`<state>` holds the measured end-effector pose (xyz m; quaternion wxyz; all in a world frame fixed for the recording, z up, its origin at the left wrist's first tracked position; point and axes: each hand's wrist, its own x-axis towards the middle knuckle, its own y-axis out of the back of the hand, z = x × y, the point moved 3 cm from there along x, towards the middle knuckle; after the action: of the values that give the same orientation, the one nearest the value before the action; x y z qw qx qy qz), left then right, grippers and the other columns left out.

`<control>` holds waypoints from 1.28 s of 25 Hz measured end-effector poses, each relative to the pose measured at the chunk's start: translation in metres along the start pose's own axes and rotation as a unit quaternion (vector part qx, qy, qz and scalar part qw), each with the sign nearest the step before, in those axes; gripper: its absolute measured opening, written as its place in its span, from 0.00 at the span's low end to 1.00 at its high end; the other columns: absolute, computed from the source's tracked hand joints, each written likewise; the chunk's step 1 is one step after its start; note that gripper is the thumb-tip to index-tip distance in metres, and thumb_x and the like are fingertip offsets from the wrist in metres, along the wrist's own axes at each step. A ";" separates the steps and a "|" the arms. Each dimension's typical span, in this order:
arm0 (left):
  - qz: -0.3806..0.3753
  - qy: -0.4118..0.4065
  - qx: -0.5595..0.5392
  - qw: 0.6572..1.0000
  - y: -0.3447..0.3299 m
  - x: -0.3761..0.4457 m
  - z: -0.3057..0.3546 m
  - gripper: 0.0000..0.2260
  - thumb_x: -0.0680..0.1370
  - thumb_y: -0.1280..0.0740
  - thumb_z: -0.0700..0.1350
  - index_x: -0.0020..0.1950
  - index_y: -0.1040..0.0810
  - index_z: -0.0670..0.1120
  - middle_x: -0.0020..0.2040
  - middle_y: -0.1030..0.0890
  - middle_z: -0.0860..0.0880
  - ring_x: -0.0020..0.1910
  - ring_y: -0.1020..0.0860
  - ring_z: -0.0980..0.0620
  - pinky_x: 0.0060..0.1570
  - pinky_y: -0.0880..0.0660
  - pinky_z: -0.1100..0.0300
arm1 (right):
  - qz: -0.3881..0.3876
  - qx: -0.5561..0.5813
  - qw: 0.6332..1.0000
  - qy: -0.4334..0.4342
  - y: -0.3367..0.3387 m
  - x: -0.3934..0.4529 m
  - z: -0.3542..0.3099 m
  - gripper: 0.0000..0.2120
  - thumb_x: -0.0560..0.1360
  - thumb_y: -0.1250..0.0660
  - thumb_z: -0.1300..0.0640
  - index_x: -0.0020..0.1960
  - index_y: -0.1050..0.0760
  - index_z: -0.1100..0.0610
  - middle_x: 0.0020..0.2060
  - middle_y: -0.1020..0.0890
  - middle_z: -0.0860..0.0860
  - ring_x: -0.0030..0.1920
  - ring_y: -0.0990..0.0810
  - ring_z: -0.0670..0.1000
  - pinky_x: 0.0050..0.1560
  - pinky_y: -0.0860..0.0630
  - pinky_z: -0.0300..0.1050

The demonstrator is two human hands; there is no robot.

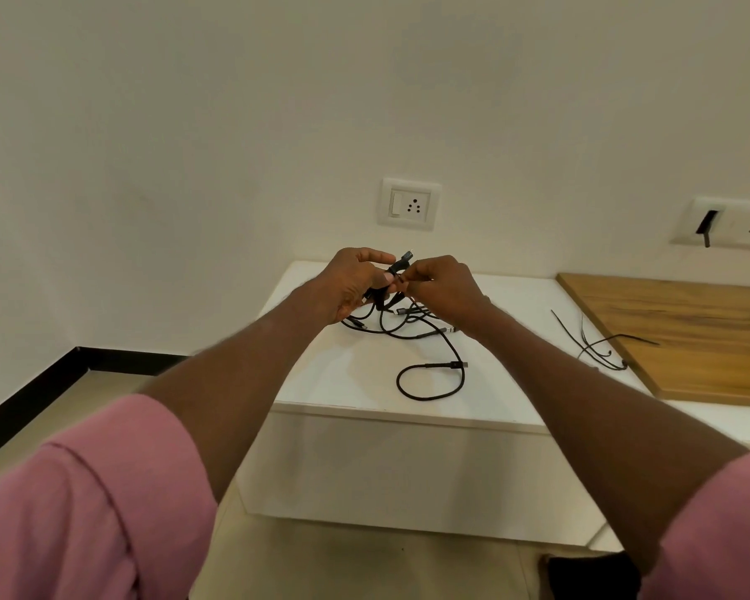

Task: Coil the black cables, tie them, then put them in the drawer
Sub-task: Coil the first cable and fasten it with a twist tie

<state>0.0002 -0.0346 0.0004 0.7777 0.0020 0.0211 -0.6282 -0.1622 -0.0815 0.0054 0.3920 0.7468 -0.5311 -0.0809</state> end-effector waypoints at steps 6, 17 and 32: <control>-0.006 -0.019 0.118 0.993 0.001 0.003 0.000 0.12 0.79 0.29 0.34 0.62 0.21 0.40 0.51 0.13 0.39 0.48 0.14 0.46 0.56 0.20 0.54 | -0.021 -0.016 1.000 0.006 -0.002 0.001 -0.004 0.08 0.74 0.30 0.65 0.50 0.15 0.56 0.37 0.14 0.51 0.44 0.15 0.51 0.45 0.23 0.46; -0.065 0.094 0.005 0.993 0.000 -0.006 0.001 0.13 0.83 0.36 0.43 0.64 0.20 0.39 0.52 0.15 0.41 0.50 0.16 0.46 0.55 0.19 0.48 | -0.012 0.027 1.000 -0.008 0.006 -0.004 -0.004 0.14 0.73 0.36 0.71 0.49 0.16 0.58 0.42 0.14 0.57 0.43 0.16 0.52 0.52 0.19 0.49; 0.025 0.115 0.027 0.993 -0.013 -0.009 0.008 0.04 0.83 0.35 0.40 0.55 0.21 0.42 0.38 0.17 0.49 0.45 0.14 0.47 0.67 0.33 0.28 | 0.031 -0.116 0.992 0.030 -0.003 -0.005 -0.020 0.09 0.76 0.34 0.61 0.45 0.14 0.57 0.35 0.18 0.54 0.39 0.22 0.57 0.39 0.29 0.44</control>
<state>-0.0146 -0.0290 0.0086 0.7851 0.0958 0.0931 -0.6048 -0.1512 -0.0668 0.0159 0.4944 0.6815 -0.5288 -0.1073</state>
